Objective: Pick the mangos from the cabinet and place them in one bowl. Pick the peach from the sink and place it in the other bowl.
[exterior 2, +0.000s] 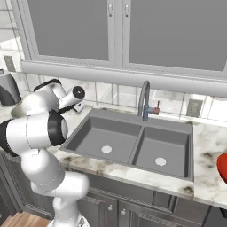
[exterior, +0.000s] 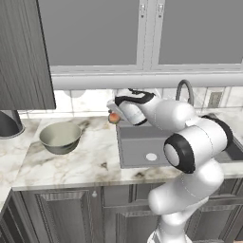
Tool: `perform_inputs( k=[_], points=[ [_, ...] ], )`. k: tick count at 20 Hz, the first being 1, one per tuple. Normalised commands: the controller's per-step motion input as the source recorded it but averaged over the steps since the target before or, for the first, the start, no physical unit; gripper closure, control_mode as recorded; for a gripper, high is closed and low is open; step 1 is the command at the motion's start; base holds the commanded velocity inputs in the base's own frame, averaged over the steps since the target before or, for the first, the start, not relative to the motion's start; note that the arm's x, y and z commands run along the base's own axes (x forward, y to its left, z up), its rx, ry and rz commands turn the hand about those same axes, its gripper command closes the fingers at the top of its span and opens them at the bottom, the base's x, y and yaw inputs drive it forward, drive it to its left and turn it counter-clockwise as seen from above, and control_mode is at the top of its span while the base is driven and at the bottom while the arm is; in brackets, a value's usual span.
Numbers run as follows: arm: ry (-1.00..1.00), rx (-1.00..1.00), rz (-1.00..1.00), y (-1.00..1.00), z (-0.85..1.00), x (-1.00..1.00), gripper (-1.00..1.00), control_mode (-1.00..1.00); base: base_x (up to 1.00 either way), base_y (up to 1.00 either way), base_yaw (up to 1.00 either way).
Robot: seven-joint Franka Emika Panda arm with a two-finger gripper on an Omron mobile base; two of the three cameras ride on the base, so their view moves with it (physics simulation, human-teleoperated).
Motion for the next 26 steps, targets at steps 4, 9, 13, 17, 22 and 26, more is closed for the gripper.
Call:
perform_inputs(
  k=[4,9,13,17,22,26],
  points=[
    [0.00,0.03,0.06,0.60,0.01,0.00,1.00,-1.00,0.00,0.00,0.00],
    [0.00,0.03,0.06,0.55,0.11,0.00,1.00,-1.00,0.00,0.00,0.00],
    [0.00,0.02,0.05,0.59,0.11,0.00,1.00,-1.00,0.00,0.00,0.00],
    [0.00,0.03,0.05,0.61,0.07,0.00,1.00,-1.00,0.00,0.00,0.00],
    [0.00,0.01,0.05,0.56,0.00,0.00,1.00,-1.00,0.00,0.00,0.00],
    [0.03,0.01,0.04,0.44,-0.04,0.00,1.00,-1.00,0.00,0.00,0.00]
  ],
)
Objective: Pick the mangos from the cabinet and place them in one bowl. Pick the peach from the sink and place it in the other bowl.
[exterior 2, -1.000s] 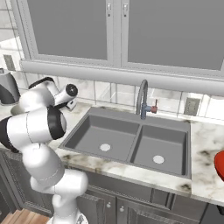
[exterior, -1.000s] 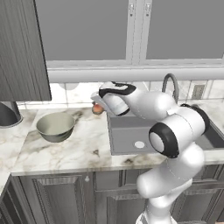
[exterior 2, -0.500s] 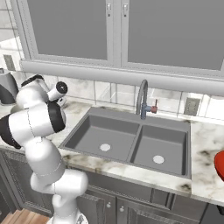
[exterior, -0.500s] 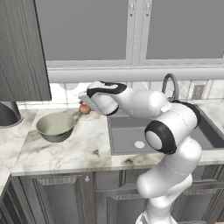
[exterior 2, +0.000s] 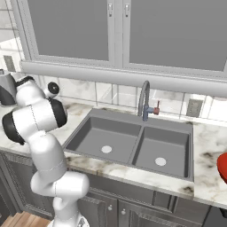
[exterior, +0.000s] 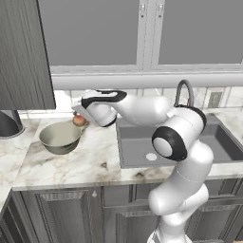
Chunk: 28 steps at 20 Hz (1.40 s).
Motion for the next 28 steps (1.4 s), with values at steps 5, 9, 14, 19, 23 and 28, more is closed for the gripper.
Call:
perform_inputs(
  k=[5,9,14,19,23,28],
  points=[
    [0.06,0.00,0.03,0.33,-0.13,0.01,1.00,-1.00,0.00,0.00,0.00],
    [0.08,0.00,0.01,0.25,-0.29,0.08,1.00,-1.00,0.00,0.00,0.00],
    [0.08,0.00,0.00,0.23,-0.23,0.20,1.00,-1.00,0.00,0.00,0.00],
    [0.05,0.00,0.00,0.35,-0.08,0.34,1.00,-1.00,0.00,0.00,0.00],
    [0.04,0.00,0.00,0.41,-0.11,0.35,1.00,-1.00,0.00,0.00,0.00],
    [0.04,-0.01,0.00,0.36,-0.16,0.27,1.00,-1.00,0.00,0.00,0.00]
  ],
)
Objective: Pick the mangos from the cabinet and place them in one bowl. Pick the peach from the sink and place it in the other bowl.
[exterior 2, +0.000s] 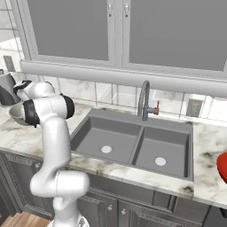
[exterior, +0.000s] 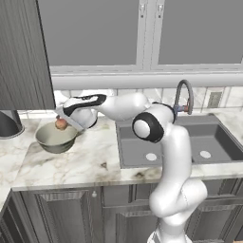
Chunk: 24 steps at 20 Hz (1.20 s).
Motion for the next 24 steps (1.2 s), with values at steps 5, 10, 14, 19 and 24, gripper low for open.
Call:
perform_inputs(
  k=[5,10,14,19,24],
  points=[
    [0.03,-0.03,0.00,0.28,-0.12,0.05,1.00,-1.00,0.00,0.00,0.00],
    [0.05,-0.12,0.07,0.13,-0.25,-0.18,1.00,-1.00,0.00,0.00,0.00],
    [0.03,-0.21,0.10,0.01,-0.32,-0.23,1.00,-1.00,0.00,0.00,0.00],
    [0.00,-0.20,0.09,0.03,-0.15,-0.09,1.00,-1.00,0.00,0.00,0.00],
    [0.00,-0.12,0.06,0.24,0.00,0.00,-1.00,-1.00,0.00,0.00,0.00]
  ],
)
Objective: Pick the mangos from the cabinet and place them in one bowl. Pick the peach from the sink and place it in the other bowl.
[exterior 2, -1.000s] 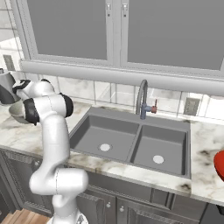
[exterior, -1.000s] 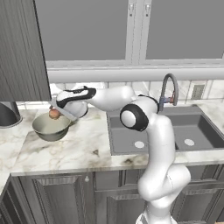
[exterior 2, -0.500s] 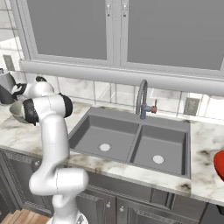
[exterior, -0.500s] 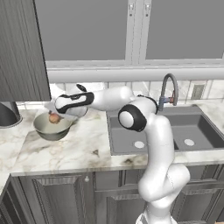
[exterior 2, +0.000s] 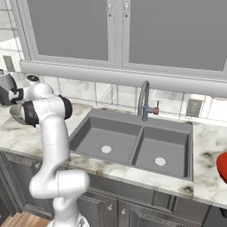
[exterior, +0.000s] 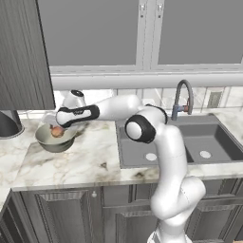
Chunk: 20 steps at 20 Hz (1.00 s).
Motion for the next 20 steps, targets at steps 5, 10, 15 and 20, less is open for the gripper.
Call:
perform_inputs(
  k=[5,10,15,20],
  points=[
    [0.00,-0.11,0.04,0.13,0.07,-0.02,-1.00,-1.00,0.00,0.00,0.00],
    [0.00,-0.11,0.04,0.01,0.29,-0.05,-1.00,-1.00,0.00,0.00,0.00],
    [0.00,-0.07,0.03,-0.03,0.25,-0.03,-1.00,-1.00,0.00,0.00,0.00],
    [0.00,0.00,0.02,-0.32,0.21,-0.08,-1.00,-1.00,0.00,0.00,0.00]
  ],
)
